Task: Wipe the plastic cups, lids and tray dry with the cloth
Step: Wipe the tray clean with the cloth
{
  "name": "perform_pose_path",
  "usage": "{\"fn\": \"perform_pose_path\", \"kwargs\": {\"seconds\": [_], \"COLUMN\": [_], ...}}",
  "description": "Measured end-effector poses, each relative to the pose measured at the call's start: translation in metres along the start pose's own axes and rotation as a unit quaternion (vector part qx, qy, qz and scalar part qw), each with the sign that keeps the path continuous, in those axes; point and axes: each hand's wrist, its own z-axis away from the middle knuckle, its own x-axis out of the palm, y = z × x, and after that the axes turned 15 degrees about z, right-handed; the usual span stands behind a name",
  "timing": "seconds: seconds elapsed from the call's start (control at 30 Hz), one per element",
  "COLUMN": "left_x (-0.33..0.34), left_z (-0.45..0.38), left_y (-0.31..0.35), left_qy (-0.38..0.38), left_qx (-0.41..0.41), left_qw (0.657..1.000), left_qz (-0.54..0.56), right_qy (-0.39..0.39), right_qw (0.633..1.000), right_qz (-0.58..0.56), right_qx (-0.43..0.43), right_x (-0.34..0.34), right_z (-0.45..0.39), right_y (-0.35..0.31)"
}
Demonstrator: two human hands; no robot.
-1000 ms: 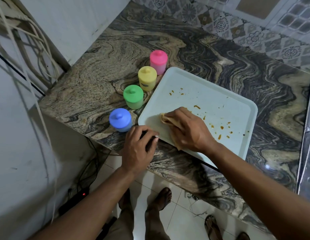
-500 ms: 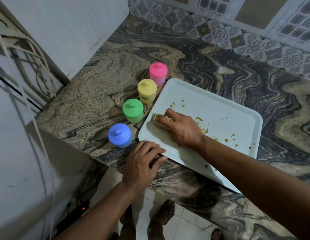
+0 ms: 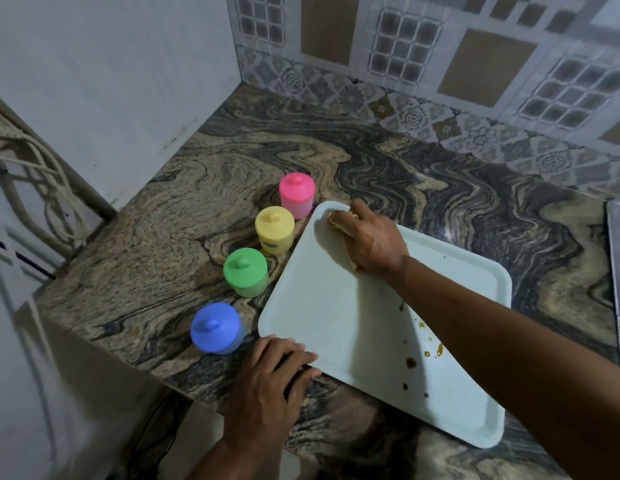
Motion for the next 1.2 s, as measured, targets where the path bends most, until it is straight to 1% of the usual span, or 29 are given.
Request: {"fn": "perform_pose_path", "kwargs": {"seconds": [0.07, 0.13, 0.23, 0.37, 0.47, 0.53, 0.6, 0.7, 0.77, 0.83, 0.87, 0.93, 1.0, 1.03, 1.13, 1.2], "left_x": [0.001, 0.002, 0.003, 0.001, -0.002, -0.005, -0.009, -0.012, -0.006, 0.006, 0.013, 0.024, 0.03, 0.032, 0.032, 0.031], "left_z": [0.001, 0.002, 0.002, 0.0, -0.002, -0.003, -0.001, -0.001, -0.002, -0.003, -0.002, -0.003, -0.005, -0.006, -0.009, -0.011], "left_y": [-0.002, -0.004, -0.006, -0.004, 0.001, 0.002, 0.005, 0.01, 0.017, 0.026, 0.03, 0.034, 0.033, 0.032, 0.032, 0.032], "left_qy": [0.004, 0.004, 0.004, 0.002, -0.005, -0.016, -0.024, -0.034, -0.057, -0.094, -0.112, -0.125, -0.119, -0.118, -0.131, -0.142], "left_qx": [-0.001, -0.006, -0.005, -0.008, -0.009, -0.011, -0.009, 0.009, 0.051, 0.086, 0.087, 0.068, 0.061, 0.063, 0.068, 0.069], "left_qw": [1.0, 1.0, 1.0, 1.0, 1.0, 0.999, 0.999, 0.999, 0.997, 0.991, 0.989, 0.988, 0.99, 0.99, 0.988, 0.986], "left_qz": [-0.002, -0.007, -0.009, 0.004, 0.019, 0.027, 0.024, 0.026, 0.031, 0.037, 0.042, 0.052, 0.053, 0.051, 0.048, 0.058], "right_qy": [-0.005, -0.004, -0.004, -0.025, -0.054, -0.042, 0.0, 0.044, 0.054, 0.032, 0.014, -0.031, -0.075, -0.08, -0.056, -0.041], "right_qw": [1.0, 1.0, 0.999, 0.997, 0.994, 0.995, 0.996, 0.996, 0.995, 0.992, 0.99, 0.987, 0.988, 0.989, 0.991, 0.993], "right_qz": [0.007, 0.009, 0.006, 0.018, 0.023, 0.002, -0.013, -0.03, -0.055, -0.102, -0.13, -0.155, -0.128, -0.108, -0.062, -0.046], "right_qx": [0.022, 0.025, 0.048, 0.077, 0.091, 0.091, 0.091, 0.066, 0.055, 0.059, 0.058, 0.025, -0.035, -0.058, -0.102, -0.099], "right_x": [-0.002, -0.003, 0.001, -0.004, -0.016, -0.029, -0.044, -0.069, -0.075, -0.072, -0.066, -0.055, -0.044, -0.038, -0.027, -0.021], "right_z": [0.0, 0.003, 0.022, 0.06, 0.062, 0.056, 0.06, 0.085, 0.111, 0.143, 0.162, 0.192, 0.209, 0.212, 0.204, 0.192], "right_y": [0.006, 0.009, 0.019, 0.047, 0.056, 0.053, 0.049, 0.034, 0.018, -0.006, -0.018, -0.037, -0.045, -0.045, -0.032, -0.015]}}
